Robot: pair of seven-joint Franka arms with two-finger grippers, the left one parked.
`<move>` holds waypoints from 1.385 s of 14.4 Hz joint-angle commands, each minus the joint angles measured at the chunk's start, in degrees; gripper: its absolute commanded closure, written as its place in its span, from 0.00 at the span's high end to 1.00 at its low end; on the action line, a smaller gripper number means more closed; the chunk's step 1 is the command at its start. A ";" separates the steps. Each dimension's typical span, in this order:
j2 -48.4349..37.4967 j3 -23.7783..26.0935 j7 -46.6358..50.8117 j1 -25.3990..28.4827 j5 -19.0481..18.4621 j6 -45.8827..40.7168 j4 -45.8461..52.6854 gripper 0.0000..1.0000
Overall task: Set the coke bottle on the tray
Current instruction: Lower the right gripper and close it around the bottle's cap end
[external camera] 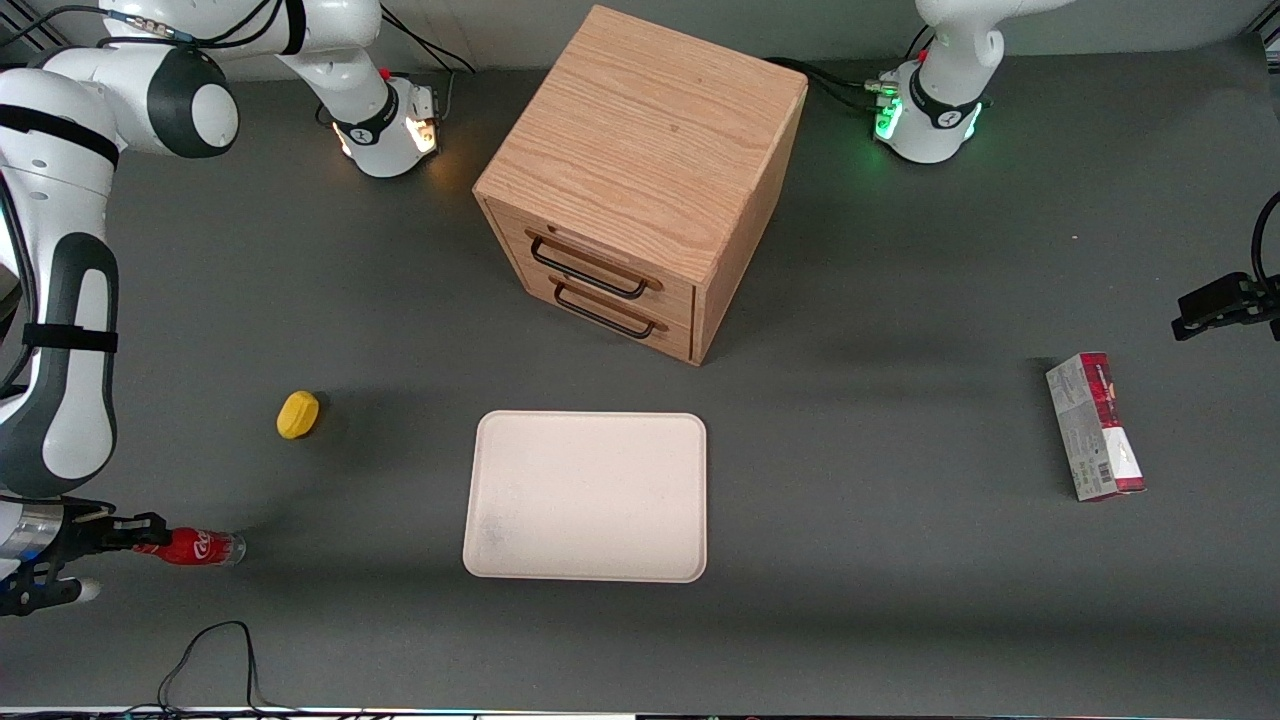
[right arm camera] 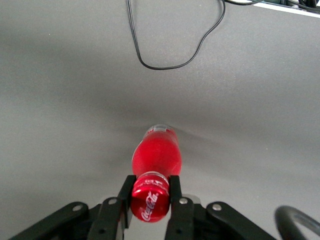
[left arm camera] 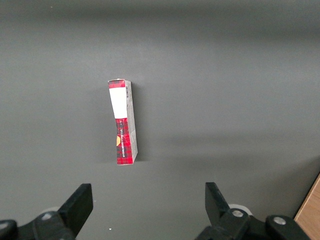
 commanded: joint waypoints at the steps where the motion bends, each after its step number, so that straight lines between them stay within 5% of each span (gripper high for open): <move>1: -0.57 -0.05 -0.51 0.17 -1.20 -1.05 1.12 0.00; 5: -7.67 -0.23 1.34 0.34 -1.55 -7.55 -3.07 0.00; 14: -40.98 -1.64 2.31 0.34 -2.78 -7.39 -38.13 0.00; 20: -49.17 -1.72 2.40 0.70 -2.78 -7.66 -45.88 0.00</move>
